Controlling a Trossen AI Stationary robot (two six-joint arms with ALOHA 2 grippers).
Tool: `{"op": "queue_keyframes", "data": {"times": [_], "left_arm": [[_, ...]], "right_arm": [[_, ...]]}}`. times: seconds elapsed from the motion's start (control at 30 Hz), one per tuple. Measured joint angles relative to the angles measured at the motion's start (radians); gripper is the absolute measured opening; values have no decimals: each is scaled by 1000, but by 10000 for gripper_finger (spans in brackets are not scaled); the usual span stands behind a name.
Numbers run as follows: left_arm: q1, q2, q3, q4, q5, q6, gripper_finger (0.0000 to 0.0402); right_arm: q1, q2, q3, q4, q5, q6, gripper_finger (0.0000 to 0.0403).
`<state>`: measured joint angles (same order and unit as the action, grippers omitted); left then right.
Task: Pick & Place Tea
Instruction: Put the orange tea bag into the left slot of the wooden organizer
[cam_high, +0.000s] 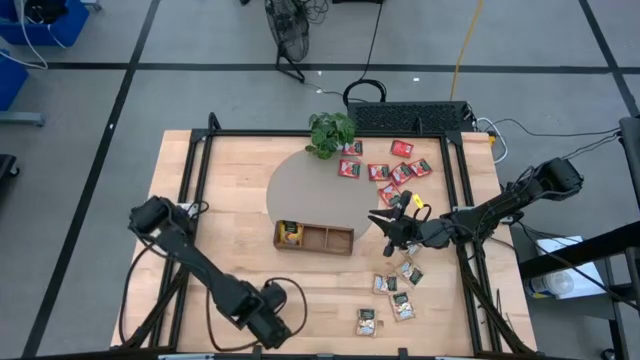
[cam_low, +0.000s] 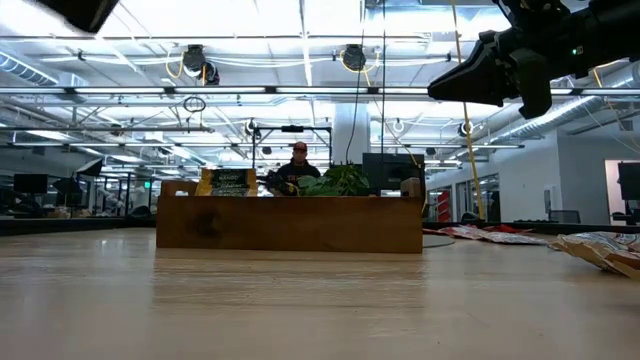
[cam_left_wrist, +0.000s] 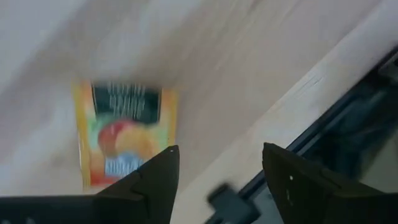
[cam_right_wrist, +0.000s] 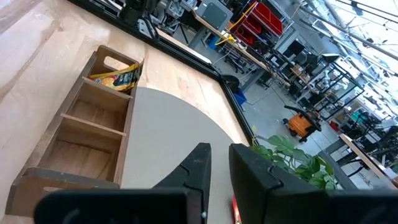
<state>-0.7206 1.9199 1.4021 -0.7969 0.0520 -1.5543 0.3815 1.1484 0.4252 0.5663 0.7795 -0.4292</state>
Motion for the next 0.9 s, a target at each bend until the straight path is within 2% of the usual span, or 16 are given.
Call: {"op": "queue_keyframes", "data": {"times": [0.1, 0.17, 0.27, 0.43, 0.9], "left_arm": [[-1, 39, 0, -19, 108, -32, 217], [-1, 58, 0, -28, 138, -35, 210], [-1, 71, 0, -47, 130, -23, 201], [-2, 70, -1, -108, 50, -12, 189], [-15, 70, -9, -129, 79, -45, 186]], "right_arm": [[0, 0, 0, 0, -7, 1, 45], [0, 0, 0, 1, -27, 5, 45], [0, 0, 0, 5, -55, 18, 45], [0, 0, 0, 5, -55, 24, 45], [0, 0, 0, 5, -53, 21, 45]]}}
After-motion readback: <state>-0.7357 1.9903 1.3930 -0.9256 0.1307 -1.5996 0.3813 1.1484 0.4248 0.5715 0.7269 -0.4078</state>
